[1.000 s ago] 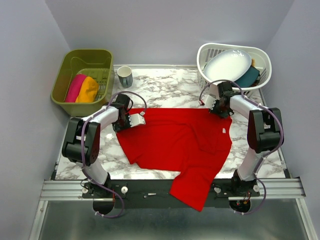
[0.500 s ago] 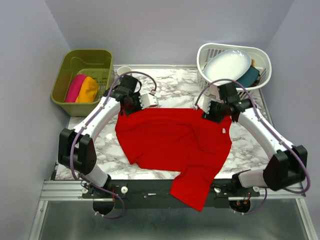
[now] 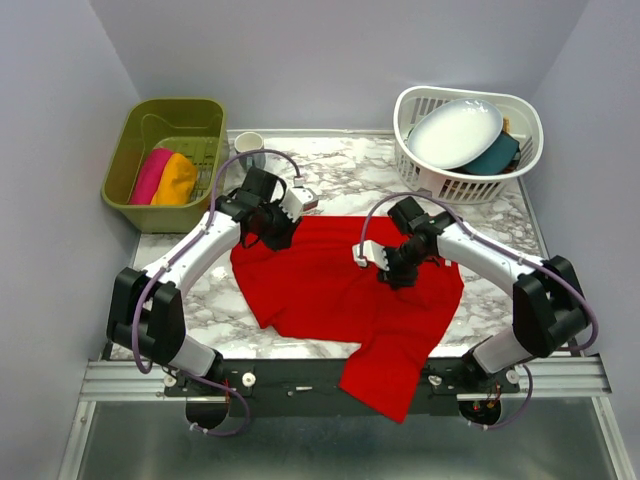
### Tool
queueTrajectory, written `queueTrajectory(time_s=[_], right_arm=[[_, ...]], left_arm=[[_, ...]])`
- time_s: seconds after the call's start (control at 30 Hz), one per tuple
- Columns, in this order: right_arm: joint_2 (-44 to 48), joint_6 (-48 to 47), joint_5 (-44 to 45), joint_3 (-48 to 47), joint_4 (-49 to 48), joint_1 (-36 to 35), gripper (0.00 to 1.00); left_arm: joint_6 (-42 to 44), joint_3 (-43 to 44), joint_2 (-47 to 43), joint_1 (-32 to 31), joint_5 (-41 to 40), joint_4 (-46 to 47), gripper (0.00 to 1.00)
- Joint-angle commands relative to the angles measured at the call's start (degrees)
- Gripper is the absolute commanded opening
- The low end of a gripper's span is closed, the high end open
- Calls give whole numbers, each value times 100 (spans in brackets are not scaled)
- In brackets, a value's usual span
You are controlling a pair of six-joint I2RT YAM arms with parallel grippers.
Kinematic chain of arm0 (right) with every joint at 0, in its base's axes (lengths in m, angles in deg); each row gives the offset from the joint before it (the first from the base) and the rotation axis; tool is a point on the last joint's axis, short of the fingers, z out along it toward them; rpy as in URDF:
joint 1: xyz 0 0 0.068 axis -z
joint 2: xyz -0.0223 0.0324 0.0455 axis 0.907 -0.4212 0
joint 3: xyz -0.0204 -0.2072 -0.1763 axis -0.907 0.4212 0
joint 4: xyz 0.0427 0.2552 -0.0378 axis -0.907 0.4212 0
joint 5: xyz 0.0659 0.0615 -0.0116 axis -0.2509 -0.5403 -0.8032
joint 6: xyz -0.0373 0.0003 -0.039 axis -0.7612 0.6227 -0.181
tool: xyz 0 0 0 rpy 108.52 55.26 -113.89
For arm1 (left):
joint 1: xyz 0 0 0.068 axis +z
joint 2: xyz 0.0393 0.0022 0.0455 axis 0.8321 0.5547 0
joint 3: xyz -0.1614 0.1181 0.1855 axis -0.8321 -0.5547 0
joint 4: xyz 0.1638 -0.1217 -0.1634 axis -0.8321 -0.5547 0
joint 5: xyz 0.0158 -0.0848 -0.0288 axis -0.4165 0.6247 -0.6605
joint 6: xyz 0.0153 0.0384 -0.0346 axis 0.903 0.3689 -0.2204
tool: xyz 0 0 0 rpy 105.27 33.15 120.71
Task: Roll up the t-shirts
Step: Fold the T-shirt at the center of the board.
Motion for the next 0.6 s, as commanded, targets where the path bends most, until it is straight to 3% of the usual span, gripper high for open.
queueTrajectory(time_s=[0.0, 0.17, 0.43, 0.57], right_arm=[[-387, 84, -148, -262, -171, -138, 43], [-616, -126, 185, -297, -110, -156, 33], [-458, -338, 862, 63, -356, 72, 29], [-423, -355, 977, -69, -365, 362, 27]], left_arm=[[-1155, 179, -62, -86, -66, 666, 23], [-2322, 400, 184, -156, 48, 955, 28], [-3195, 910, 676, -174, 47, 965, 34], [-3810, 840, 738, -183, 547, 1455, 35]])
